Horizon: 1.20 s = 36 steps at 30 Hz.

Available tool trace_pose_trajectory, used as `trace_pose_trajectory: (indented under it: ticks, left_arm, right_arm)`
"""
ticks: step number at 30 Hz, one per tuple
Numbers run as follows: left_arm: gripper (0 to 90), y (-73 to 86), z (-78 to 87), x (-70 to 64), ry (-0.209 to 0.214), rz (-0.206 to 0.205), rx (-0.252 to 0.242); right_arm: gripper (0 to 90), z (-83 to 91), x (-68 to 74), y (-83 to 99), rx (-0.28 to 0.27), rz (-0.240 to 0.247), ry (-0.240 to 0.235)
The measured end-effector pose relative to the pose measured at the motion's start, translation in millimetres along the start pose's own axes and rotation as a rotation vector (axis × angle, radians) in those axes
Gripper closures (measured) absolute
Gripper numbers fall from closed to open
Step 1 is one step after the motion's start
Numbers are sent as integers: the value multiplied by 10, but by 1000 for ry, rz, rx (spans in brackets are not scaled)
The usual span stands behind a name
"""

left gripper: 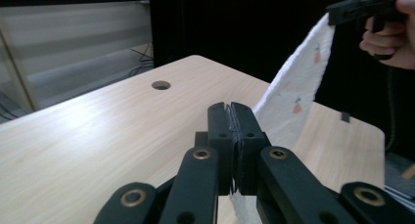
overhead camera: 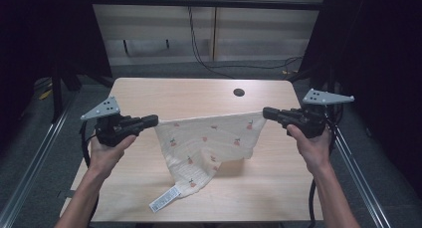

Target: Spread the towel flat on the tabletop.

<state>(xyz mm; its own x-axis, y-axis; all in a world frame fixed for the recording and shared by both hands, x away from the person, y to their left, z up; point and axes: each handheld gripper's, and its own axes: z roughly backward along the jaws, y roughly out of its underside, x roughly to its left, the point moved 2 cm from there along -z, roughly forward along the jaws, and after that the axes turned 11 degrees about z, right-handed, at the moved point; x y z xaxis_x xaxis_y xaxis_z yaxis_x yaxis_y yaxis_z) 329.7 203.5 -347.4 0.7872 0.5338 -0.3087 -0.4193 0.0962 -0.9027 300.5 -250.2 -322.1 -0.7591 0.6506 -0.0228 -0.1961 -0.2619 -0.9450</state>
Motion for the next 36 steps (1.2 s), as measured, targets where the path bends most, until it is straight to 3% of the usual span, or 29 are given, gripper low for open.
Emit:
trace_pose_trajectory:
  ticks: [6,11,13,16,22,25,30,33,36]
  left_arm:
    - [886,-76,74,-52,6,-23,8]
    - [886,-177,231,-175,9,-60,-25]
    - [886,-202,302,-233,5,-82,-35]
    - [886,-217,371,-275,0,-81,-46]
    - [886,-261,542,-453,-7,-122,-68]
    - [886,-257,584,-506,-8,-117,-56]
    - [886,-223,469,-436,-12,-91,-5]
    - [886,-132,272,-295,-25,-57,50]
    - [886,-29,100,-149,-28,-17,73]
  right_arm:
    - [891,24,15,-77,-5,8,-15]
    - [892,90,76,-180,-13,21,-19]
    - [891,131,131,-229,-23,43,-14]
    - [891,192,258,-292,-31,78,-13]
    - [891,317,449,-377,-66,105,-25]
    - [891,398,589,-397,-94,143,-13]
    - [892,375,520,-292,-88,109,-19]
    - [892,267,432,-169,-39,99,0]
    - [892,125,312,7,11,69,8]
